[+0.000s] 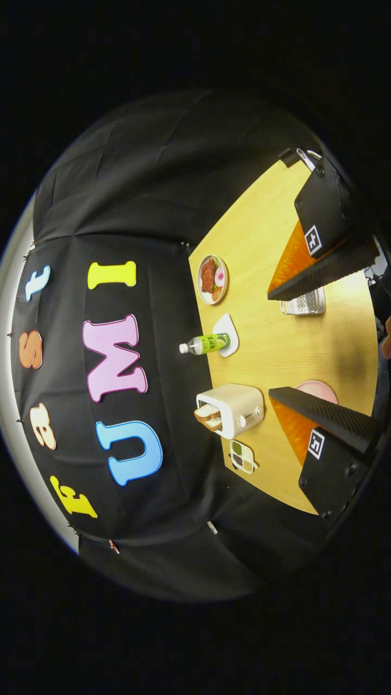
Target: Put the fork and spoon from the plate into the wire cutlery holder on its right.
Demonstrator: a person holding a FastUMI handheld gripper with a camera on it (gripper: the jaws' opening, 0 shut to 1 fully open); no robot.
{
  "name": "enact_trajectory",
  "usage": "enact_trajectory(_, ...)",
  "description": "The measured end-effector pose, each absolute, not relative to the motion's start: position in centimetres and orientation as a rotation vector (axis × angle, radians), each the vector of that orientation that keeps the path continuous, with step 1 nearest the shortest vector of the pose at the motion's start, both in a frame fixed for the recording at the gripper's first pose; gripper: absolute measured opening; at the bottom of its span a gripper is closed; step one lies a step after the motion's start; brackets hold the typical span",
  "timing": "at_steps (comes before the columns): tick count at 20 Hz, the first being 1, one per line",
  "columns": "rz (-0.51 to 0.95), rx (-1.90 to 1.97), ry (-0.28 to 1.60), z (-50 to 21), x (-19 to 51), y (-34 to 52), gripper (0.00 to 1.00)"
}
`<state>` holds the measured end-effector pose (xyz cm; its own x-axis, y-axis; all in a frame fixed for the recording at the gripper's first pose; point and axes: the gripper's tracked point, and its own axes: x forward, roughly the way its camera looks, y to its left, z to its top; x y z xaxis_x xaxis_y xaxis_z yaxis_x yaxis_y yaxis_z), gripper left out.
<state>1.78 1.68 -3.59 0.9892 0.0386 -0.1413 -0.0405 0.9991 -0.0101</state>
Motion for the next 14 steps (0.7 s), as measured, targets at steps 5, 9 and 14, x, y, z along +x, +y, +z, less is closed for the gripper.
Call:
enact_trajectory(5, 0.056, -0.037, 0.147, -3.7, 2.5, 2.9, 0.99)
enact_trajectory(9, 0.085, -0.058, 0.161, -4.4, 3.0, 4.4, 0.99)
enact_trajectory(14, 0.152, -0.123, 0.237, -7.2, 4.0, 7.9, 0.99)
